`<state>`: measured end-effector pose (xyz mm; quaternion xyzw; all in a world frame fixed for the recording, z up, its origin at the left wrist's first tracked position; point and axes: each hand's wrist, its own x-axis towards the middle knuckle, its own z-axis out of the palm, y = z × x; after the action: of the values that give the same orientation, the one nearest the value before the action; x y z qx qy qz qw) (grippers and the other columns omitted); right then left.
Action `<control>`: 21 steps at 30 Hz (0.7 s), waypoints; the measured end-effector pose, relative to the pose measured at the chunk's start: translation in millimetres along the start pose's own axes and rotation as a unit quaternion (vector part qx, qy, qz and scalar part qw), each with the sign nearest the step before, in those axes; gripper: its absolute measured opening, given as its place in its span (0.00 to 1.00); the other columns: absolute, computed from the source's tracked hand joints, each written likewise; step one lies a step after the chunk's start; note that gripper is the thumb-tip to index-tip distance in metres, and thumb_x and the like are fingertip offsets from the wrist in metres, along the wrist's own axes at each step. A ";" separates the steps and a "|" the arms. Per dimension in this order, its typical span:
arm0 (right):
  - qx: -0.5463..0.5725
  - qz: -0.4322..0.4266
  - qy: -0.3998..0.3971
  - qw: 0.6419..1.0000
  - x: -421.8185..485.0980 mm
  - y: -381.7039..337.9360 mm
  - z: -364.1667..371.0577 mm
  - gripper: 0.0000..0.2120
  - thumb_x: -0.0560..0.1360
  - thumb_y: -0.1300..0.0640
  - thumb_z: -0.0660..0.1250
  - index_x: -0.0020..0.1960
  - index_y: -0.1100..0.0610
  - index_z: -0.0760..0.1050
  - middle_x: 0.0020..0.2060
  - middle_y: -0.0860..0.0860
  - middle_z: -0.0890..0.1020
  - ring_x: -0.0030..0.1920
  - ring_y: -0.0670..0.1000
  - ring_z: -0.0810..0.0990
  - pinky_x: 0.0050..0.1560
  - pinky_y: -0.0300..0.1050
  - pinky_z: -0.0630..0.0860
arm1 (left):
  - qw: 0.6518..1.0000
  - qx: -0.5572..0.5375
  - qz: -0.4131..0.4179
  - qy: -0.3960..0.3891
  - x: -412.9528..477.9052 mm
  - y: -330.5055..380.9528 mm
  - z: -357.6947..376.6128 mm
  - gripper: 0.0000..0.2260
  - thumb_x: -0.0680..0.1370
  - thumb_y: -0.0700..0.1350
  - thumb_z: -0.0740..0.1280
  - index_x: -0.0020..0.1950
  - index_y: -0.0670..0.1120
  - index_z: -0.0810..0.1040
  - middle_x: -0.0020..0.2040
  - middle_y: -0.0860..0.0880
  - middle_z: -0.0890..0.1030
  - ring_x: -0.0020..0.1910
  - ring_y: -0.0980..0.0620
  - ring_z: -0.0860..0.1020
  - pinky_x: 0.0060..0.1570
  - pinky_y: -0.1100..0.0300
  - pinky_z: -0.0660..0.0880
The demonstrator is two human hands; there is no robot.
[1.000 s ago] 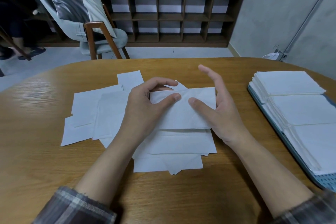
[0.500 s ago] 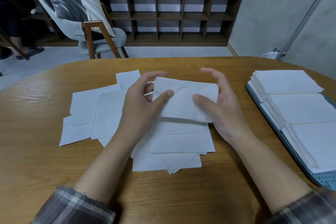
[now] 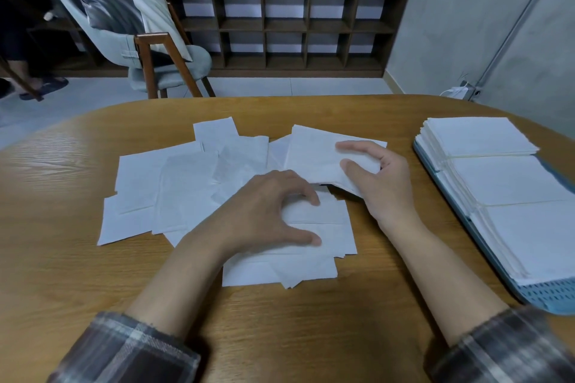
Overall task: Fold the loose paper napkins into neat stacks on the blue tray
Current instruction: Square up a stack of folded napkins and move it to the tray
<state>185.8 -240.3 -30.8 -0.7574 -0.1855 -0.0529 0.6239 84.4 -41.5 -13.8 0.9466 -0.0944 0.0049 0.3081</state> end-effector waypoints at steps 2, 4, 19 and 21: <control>0.002 0.004 0.006 1.000 -1.5 -1.0 -0.9 0.14 0.80 0.67 0.69 0.58 0.52 0.86 0.55 0.36 0.86 0.61 0.34 0.79 0.61 0.28 0.73 | 0.999 -0.016 0.010 0.038 0.4 -1.6 -0.4 0.14 0.72 0.55 0.81 0.55 0.58 0.84 0.56 0.63 0.82 0.59 0.64 0.77 0.60 0.64 0.75; -0.003 0.005 0.005 1.000 -3.7 -2.5 -2.9 0.16 0.81 0.68 0.67 0.61 0.52 0.86 0.57 0.35 0.85 0.62 0.32 0.78 0.63 0.27 0.72 | 0.997 -0.023 0.019 0.075 0.3 -4.0 -0.2 0.09 0.74 0.49 0.79 0.53 0.55 0.86 0.53 0.62 0.85 0.55 0.63 0.81 0.58 0.61 0.78; 0.082 0.001 -0.107 0.991 -23.3 -23.2 -1.2 0.08 0.81 0.53 0.72 0.53 0.56 0.86 0.45 0.51 0.88 0.44 0.48 0.86 0.43 0.40 0.78 | 0.936 -0.269 0.013 0.228 1.5 6.2 -11.7 0.10 0.76 0.43 0.79 0.57 0.50 0.87 0.49 0.55 0.87 0.51 0.56 0.84 0.52 0.65 0.78; 0.073 0.004 -0.071 0.995 -22.0 -20.9 -2.7 0.06 0.81 0.56 0.73 0.51 0.57 0.86 0.44 0.52 0.88 0.44 0.49 0.86 0.43 0.41 0.79 | 0.934 -0.254 0.006 0.253 1.1 6.5 -14.0 0.11 0.77 0.45 0.78 0.59 0.53 0.86 0.50 0.58 0.86 0.53 0.58 0.83 0.52 0.67 0.77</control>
<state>158.6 -244.5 -17.7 -0.7121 -0.2297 0.0175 0.6632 85.0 -38.6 1.4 0.8039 -0.0169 0.2215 0.5518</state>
